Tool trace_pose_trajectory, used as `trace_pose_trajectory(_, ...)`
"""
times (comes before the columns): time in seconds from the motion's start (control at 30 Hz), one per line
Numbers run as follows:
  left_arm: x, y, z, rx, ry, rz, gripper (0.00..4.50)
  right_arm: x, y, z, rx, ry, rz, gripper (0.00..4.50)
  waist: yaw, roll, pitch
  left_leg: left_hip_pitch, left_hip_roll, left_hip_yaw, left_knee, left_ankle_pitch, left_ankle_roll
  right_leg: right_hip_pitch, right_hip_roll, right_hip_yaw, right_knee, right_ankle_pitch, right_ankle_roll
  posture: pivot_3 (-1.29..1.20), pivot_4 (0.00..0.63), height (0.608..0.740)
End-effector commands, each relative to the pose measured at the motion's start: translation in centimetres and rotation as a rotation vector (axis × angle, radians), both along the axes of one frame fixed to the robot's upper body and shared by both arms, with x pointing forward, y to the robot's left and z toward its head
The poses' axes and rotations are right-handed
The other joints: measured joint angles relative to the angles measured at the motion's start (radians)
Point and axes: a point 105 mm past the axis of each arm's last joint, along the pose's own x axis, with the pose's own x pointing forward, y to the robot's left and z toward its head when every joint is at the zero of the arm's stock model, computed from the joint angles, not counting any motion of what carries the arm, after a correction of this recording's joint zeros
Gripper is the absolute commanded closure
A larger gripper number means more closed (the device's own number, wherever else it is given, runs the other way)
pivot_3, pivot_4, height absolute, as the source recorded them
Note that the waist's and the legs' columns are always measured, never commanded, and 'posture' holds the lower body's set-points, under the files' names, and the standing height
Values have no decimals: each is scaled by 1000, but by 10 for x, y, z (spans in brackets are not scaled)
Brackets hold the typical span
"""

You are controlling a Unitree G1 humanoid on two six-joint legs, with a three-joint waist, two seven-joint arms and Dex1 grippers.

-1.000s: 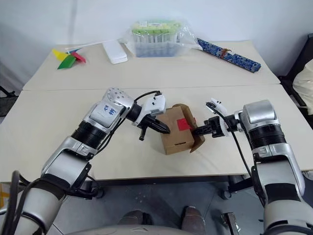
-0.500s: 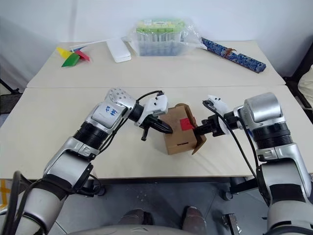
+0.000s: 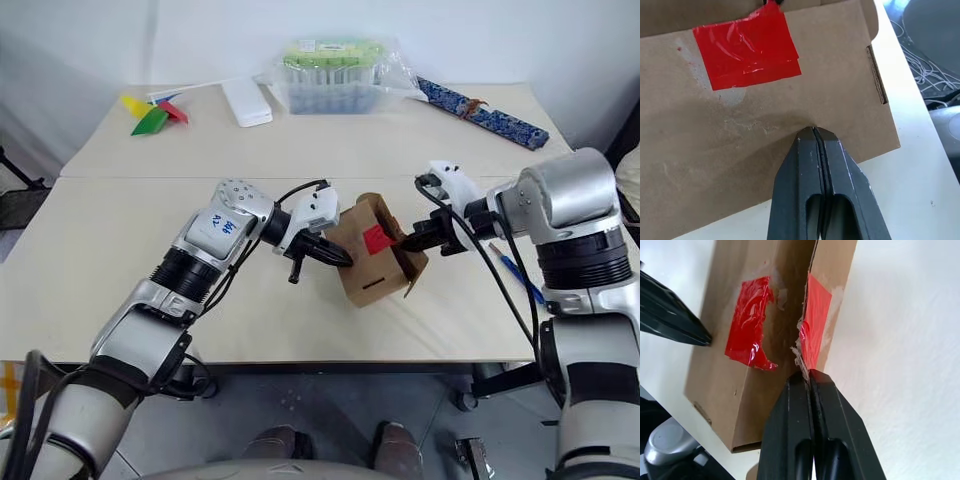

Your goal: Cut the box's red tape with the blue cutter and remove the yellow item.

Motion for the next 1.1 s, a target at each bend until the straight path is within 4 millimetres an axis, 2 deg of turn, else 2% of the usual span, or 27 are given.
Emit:
trace_pose_trajectory(0.03,9,11,-43,115,54,123,4500,-11,21,39,67,-119,122,4472,3,0,0,0,0,0,0,0,0,0,0,0,0,0,0,0,150,740)
trace_pose_trajectory(0.33,12,13,-43,96,55,148,4500,-27,34,33,63,-111,176,4472,7,-1,0,1,-5,-1,0,0,4,2,-7,-3,-4,1,1,0,150,740)
trace_pose_trajectory(0.5,16,13,-42,80,51,175,4500,-33,42,29,83,-96,188,4472,8,-3,2,-8,-6,-3,1,0,5,-3,-7,-6,-3,3,4,0,150,740)
trace_pose_trajectory(0.8,18,23,-29,3,85,229,4500,-32,51,22,89,-82,155,4472,0,-4,2,-9,-5,-1,1,0,7,-3,-6,-8,-6,3,6,0,150,740)
trace_pose_trajectory(0.87,17,33,-17,-39,119,244,4500,-31,52,23,93,-83,149,4472,-6,-4,3,-9,-4,-1,1,0,7,-3,-6,-8,-6,3,6,0,150,740)
trace_pose_trajectory(0.97,18,67,27,-212,221,301,4500,-30,52,25,88,-86,142,4472,-23,-8,5,-12,-3,0,0,1,6,-7,-4,-8,-4,3,6,0,150,740)
trace_pose_trajectory(1.0,16,75,35,-238,235,303,4500,-30,52,25,86,-86,141,4472,-30,-10,6,-13,-2,2,-1,1,5,-11,-4,-6,-2,3,6,0,150,740)
trace_pose_trajectory(1.1,14,81,50,-288,255,311,4500,-30,52,26,87,-84,136,4472,-40,-10,6,-11,-4,6,-7,2,2,-15,-1,-6,-1,3,6,0,150,740)
